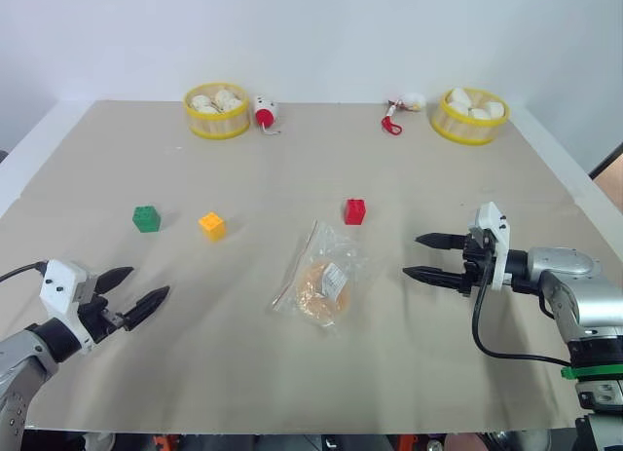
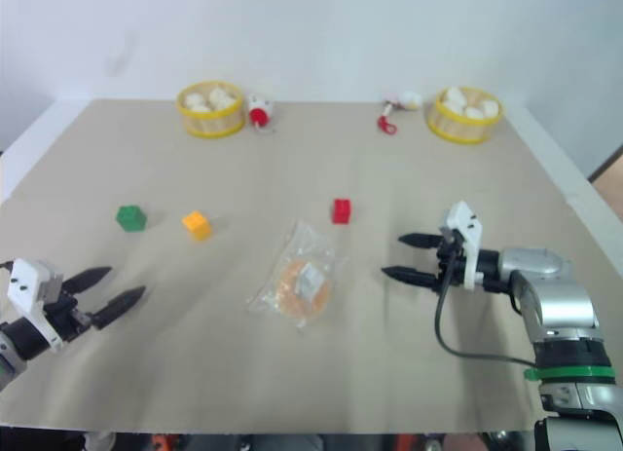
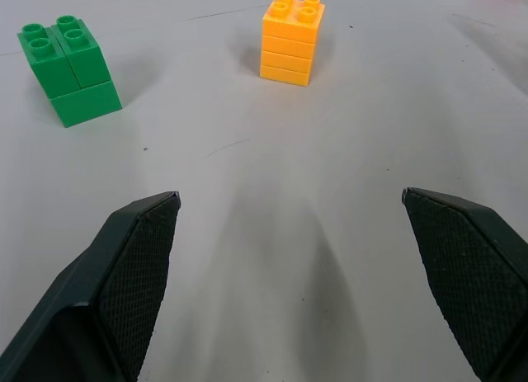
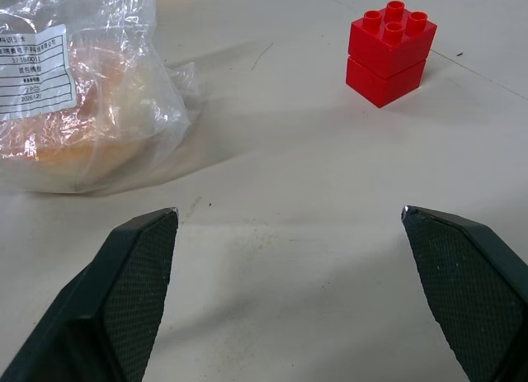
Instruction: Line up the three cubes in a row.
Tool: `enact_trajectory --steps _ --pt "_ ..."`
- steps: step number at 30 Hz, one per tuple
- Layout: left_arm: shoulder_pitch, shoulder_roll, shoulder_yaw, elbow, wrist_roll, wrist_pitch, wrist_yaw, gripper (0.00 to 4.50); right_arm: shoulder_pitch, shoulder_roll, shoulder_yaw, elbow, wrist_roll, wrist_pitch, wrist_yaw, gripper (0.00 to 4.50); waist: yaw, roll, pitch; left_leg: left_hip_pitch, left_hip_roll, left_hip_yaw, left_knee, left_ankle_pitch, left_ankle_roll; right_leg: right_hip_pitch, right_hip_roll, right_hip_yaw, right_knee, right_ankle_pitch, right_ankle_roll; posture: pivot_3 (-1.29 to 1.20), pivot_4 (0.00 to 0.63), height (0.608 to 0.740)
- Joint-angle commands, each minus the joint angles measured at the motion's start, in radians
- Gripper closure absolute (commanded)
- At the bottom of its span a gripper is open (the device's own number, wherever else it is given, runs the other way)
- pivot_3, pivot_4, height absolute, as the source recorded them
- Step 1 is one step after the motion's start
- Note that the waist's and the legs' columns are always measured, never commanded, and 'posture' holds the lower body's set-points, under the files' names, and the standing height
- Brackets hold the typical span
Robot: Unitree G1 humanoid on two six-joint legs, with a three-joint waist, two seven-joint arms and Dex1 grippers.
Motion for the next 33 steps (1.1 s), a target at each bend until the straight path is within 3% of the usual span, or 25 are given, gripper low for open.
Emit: enact_trajectory --steps 1,8,15,21,33 --pt "-0.027 0.012 -0.007 -0.006 -0.005 -0.023 -0.025 0.04 -0.02 -0.005 -0.01 -0.04 0.004 -0.016 0.003 0.0 0.0 0.0 0.0 0.0 0.0 0.0 0.0 0.0 0.0 0.0 0.0 0.0 0.0 0.0 0.0 0.0 0.15 0.74" --pt "-0.12 0.058 -0.117 -0.054 -0.003 -0.067 -0.153 0.04 -0.131 -0.001 0.064 -0.128 0.012 0.005 0.054 0.0 -0.003 0.0 0.0 0.0 0.0 0.0 0.001 0.0 0.0 0.0 0.0 0.0 0.0 0.001 0.001 0.0 0.15 0.74" --pt "-0.229 0.065 -0.228 -0.133 -0.025 -0.042 -0.203 0.04 -0.256 0.058 0.188 -0.062 -0.031 -0.025 0.145 0.0 -0.002 0.0 0.0 -0.001 0.0 0.001 0.001 0.0 0.0 0.0 0.001 0.001 0.0 0.001 0.001 0.0 0.15 0.74" --pt "-0.301 0.056 -0.296 -0.154 -0.016 -0.032 -0.187 0.04 -0.343 0.14 0.269 0.116 -0.09 -0.071 0.2 0.0 -0.002 0.0 0.0 -0.001 0.0 0.0 0.001 0.0 0.0 0.0 0.002 0.003 0.0 0.002 0.001 0.0 0.15 0.74" --pt "-0.293 0.006 -0.334 -0.165 0.018 -0.063 -0.122 0.04 -0.377 0.254 0.412 0.169 -0.175 -0.14 0.322 0.0 -0.003 0.0 0.0 0.0 0.003 0.0 0.002 0.0 0.0 0.0 0.005 0.004 0.001 0.003 0.002 0.0 0.15 0.74"
